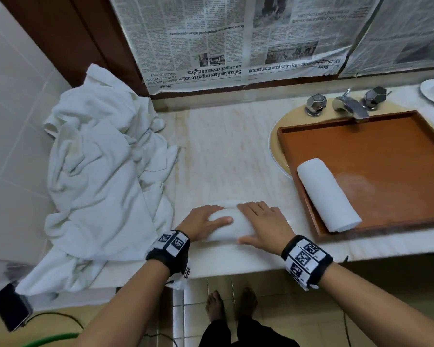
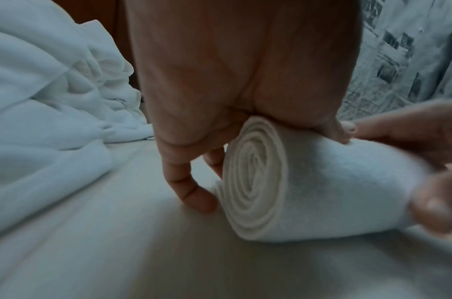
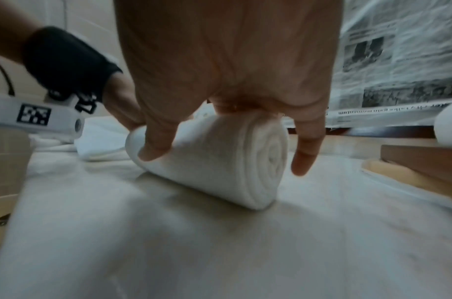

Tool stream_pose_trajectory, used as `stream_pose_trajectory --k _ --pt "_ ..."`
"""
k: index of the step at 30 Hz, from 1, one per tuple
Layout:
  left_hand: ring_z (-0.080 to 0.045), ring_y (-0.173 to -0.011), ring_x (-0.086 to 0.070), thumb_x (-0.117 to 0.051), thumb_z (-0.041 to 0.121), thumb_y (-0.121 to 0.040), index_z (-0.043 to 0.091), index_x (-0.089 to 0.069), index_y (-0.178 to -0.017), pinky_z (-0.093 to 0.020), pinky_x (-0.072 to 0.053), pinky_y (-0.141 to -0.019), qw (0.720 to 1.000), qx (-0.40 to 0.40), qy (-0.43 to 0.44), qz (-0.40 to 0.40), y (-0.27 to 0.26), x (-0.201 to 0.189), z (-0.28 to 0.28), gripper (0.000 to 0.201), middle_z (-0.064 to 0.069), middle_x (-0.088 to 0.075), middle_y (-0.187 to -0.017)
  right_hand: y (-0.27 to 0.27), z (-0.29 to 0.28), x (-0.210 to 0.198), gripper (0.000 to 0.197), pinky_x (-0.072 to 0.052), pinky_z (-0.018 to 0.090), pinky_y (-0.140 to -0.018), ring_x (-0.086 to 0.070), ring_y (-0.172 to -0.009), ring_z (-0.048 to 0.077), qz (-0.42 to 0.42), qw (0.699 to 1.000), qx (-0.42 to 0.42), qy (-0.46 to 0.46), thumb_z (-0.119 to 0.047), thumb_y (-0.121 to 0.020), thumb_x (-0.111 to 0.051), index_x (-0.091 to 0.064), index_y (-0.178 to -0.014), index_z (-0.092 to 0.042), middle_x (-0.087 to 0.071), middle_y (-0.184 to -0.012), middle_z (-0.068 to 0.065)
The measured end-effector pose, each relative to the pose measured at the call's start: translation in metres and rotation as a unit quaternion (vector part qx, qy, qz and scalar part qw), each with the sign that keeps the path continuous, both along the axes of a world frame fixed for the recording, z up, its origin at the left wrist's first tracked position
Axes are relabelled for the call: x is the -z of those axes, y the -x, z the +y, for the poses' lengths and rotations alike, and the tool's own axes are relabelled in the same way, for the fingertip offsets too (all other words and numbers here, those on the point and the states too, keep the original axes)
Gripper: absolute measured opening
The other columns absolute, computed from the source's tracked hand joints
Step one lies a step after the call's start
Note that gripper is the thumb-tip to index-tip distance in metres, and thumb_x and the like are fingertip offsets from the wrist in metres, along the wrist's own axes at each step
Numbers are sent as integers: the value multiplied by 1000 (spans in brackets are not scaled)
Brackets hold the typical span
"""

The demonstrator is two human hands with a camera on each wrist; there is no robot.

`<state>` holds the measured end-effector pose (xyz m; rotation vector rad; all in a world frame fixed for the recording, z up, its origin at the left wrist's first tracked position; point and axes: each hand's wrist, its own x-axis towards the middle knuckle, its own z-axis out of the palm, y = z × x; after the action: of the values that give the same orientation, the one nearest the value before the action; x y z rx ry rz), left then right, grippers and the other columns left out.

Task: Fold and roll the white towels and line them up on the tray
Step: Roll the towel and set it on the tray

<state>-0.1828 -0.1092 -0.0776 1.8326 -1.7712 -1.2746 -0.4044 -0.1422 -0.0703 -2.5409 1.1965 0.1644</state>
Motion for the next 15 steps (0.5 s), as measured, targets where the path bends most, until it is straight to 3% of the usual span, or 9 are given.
stream_pose_trajectory --k 3,5,7,10,13,15 --pt "-9 -113 -43 -56 71 -84 31 -59 -131 -34 -36 -101 999 12 24 -40 5 1 7 61 13 -51 -129 -6 -7 3 77 -40 39 -94 -42 -123 21 28 999 7 -17 -64 -79 -61 -39 -141 -24 -47 -137 -2" --pt "-12 -118 -30 -47 85 -71 36 -45 -142 -36 -33 -103 994 -8 47 -97 9 4 23 86 13 -36 -139 -12 -20 -3 73 -40 41 -95 -45 -119 21 33 996 24 -83 -63 -76 -65 -45 -136 -26 -52 -130 -3" --pt "-15 -125 -30 -44 88 -66 39 -36 -147 -39 -36 -103 988 -14 72 -133 14 9 38 96 13 -34 -144 -15 -31 -7 69 -41 40 -95 -47 -116 20 31 987 35 -155 -61 -72 -71 -51 -130 -28 -55 -124 -4" --pt "-14 -121 -37 -52 90 -59 42 -43 -142 -38 -39 -101 994 -35 30 -100 10 13 35 96 15 -45 -134 -17 -29 -11 71 -41 40 -95 -46 -116 21 45 986 26 -158 -61 -73 -70 -50 -131 -26 -52 -125 -2" --pt "-8 -100 -56 -62 88 -58 39 -64 -116 -33 -44 -87 999 0 0 -52 -2 5 11 76 17 -62 -104 -12 -8 -13 79 -37 42 -101 -39 -128 22 33 999 -3 -35 -58 -79 -62 -37 -143 -21 -40 -143 -1" --pt "-9 -103 -55 -67 83 -62 36 -66 -111 -32 -41 -91 997 35 -26 -58 -7 0 -1 68 17 -61 -103 -9 -2 -10 83 -34 42 -105 -33 -136 22 25 1000 -15 6 -61 -79 -62 -34 -146 -19 -35 -150 -1"
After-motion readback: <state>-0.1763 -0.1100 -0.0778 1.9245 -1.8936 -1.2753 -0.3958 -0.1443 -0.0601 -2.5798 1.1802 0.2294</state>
